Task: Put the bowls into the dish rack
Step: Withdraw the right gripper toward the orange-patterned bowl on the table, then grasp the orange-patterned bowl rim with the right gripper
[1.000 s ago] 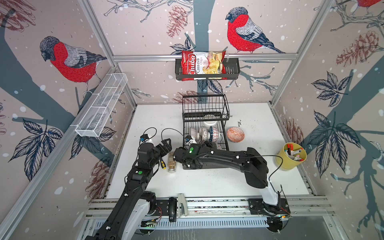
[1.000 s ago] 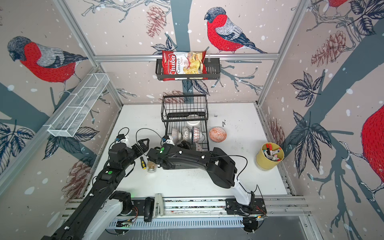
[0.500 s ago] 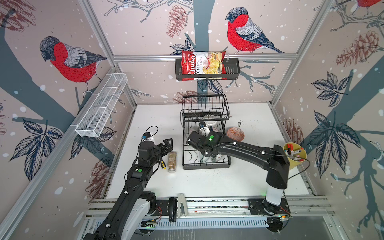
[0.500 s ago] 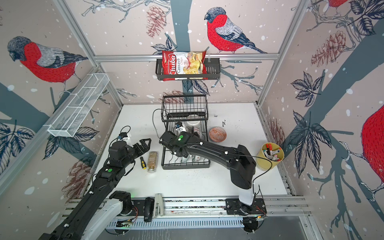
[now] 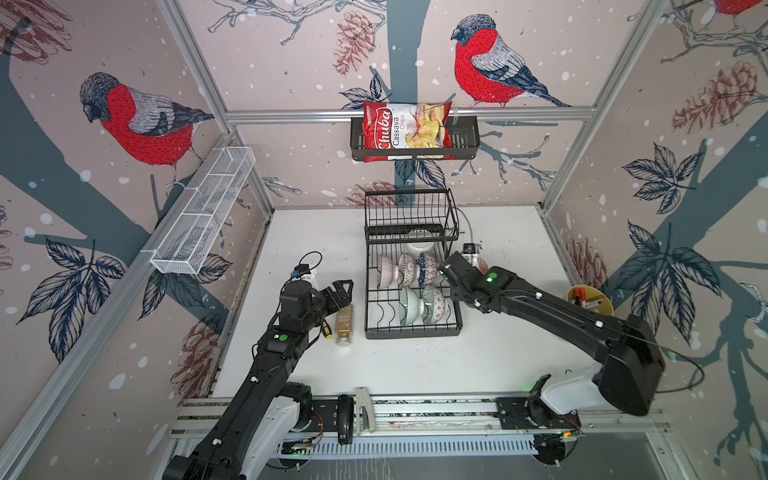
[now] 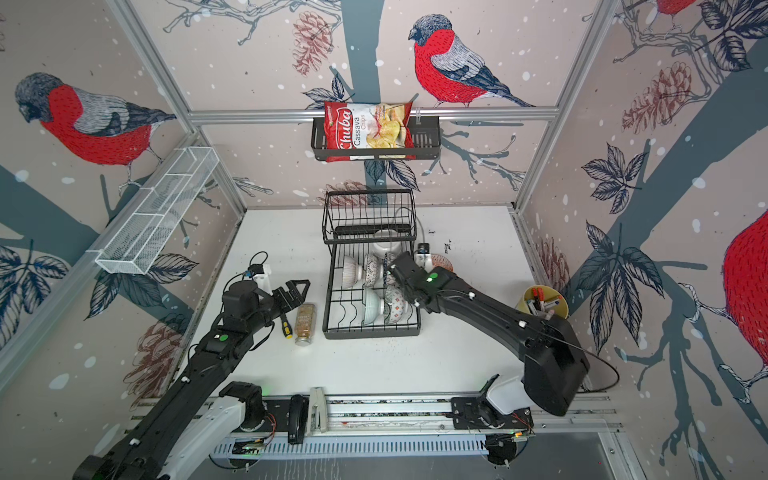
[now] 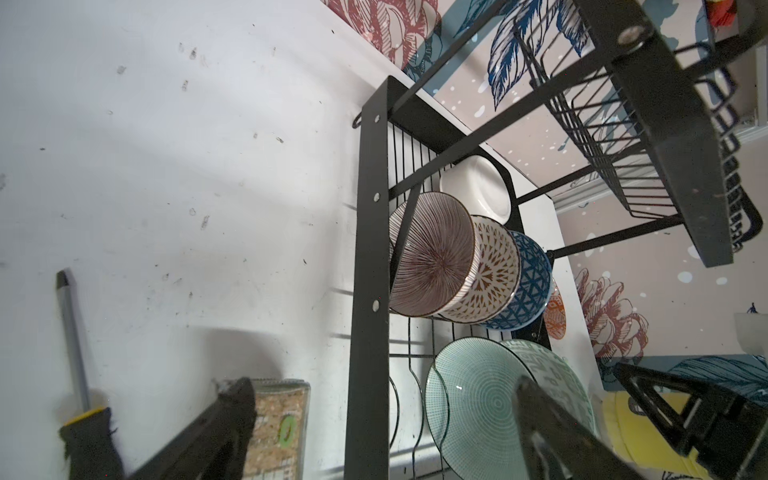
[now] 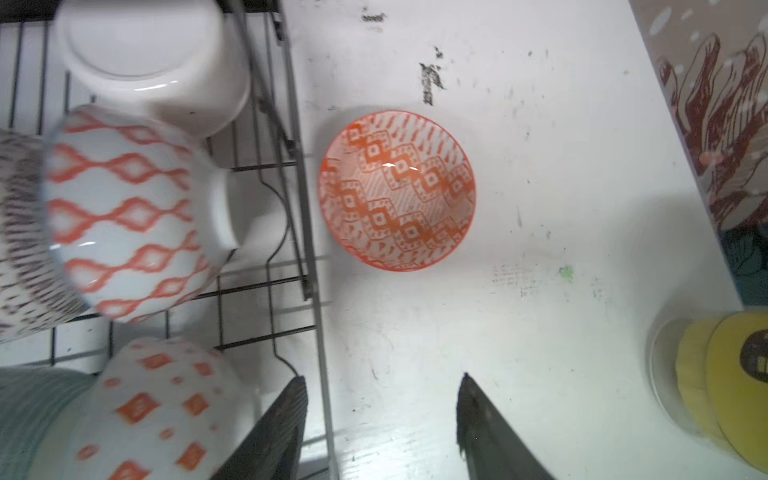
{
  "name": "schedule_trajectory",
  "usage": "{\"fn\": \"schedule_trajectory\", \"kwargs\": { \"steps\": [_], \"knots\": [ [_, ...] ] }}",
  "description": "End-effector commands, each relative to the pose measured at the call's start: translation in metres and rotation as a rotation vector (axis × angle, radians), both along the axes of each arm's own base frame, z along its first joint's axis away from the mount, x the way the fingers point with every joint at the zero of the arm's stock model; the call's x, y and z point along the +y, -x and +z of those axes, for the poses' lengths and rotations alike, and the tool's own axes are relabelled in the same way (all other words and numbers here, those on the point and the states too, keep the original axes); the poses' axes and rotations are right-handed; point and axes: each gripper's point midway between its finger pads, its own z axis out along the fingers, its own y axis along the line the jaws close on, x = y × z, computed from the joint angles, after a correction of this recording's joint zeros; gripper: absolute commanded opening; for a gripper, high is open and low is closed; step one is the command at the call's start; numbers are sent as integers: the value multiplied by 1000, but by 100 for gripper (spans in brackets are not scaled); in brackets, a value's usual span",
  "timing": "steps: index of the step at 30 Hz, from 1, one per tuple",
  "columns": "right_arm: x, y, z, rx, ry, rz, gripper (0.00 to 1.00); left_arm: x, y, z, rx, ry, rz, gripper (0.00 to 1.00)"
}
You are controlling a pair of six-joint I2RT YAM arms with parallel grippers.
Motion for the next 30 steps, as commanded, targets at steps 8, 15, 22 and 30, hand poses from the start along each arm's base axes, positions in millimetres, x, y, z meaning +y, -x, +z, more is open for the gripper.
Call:
{"fn": "schedule_trajectory", "kwargs": {
  "steps": [8,15,22,30],
  "knots": [
    [-47,-39,-20,-12,-165,-125,59,-20,12,-24,41,1,-36,95],
    [-51,-61,-39,14,-230,-129,55,-22,20,-37,72,-2,-45,95],
    [-52,-73,-59,45,-253,-147,49,-26,24,-43,84,-1,-59,95],
    [-53,-84,-75,67,-256,-158,41,-34,25,-49,100,-22,-79,95]
  ]
}}
